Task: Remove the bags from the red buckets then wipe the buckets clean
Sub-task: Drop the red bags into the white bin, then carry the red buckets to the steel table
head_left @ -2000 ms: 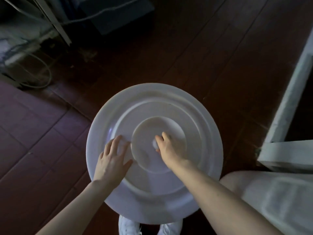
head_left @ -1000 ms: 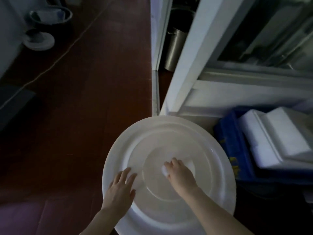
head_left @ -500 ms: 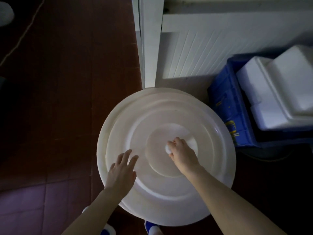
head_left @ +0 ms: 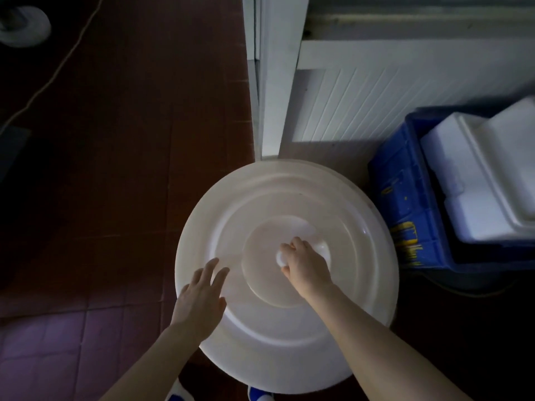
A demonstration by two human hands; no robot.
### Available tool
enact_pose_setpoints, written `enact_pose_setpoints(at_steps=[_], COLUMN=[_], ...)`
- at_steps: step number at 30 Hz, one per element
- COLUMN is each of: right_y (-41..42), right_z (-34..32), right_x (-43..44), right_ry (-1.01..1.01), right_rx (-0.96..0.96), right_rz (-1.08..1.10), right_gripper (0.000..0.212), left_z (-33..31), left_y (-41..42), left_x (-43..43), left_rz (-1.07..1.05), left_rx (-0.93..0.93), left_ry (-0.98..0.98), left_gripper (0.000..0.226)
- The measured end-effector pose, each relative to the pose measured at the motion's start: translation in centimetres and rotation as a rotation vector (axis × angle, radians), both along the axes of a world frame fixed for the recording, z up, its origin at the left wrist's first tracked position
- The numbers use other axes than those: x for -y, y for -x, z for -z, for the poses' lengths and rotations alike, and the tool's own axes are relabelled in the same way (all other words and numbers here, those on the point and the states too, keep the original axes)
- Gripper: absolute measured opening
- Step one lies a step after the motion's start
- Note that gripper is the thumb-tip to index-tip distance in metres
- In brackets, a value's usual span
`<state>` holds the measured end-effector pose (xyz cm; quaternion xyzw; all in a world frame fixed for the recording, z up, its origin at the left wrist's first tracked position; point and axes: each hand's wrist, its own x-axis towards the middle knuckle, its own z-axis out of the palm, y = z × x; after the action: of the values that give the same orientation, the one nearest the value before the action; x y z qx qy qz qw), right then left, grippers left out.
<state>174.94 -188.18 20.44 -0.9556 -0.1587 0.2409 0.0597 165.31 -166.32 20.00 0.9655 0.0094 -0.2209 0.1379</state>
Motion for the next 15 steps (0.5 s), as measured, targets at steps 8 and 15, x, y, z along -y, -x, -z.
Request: enact_pose_setpoints(at_steps=[8, 15], right_y=[-1.1, 0.8], right_z=[-4.9, -14.3], right_x=[-4.2, -20.4], right_ry=[-0.036, -0.154], right_rx=[0.058, 0.1], right_rz=[-0.119, -0.485], right_gripper=[0.036, 0.035], left_z=[-2.6, -10.9], left_y=[1.1, 9.4], left_x=[-4.4, -17.4], left_rz=[-0.206, -0.584], left_rx=[0.014, 0.053], left_ry=[0.134, 0.082], left_gripper=[0.047, 0.028])
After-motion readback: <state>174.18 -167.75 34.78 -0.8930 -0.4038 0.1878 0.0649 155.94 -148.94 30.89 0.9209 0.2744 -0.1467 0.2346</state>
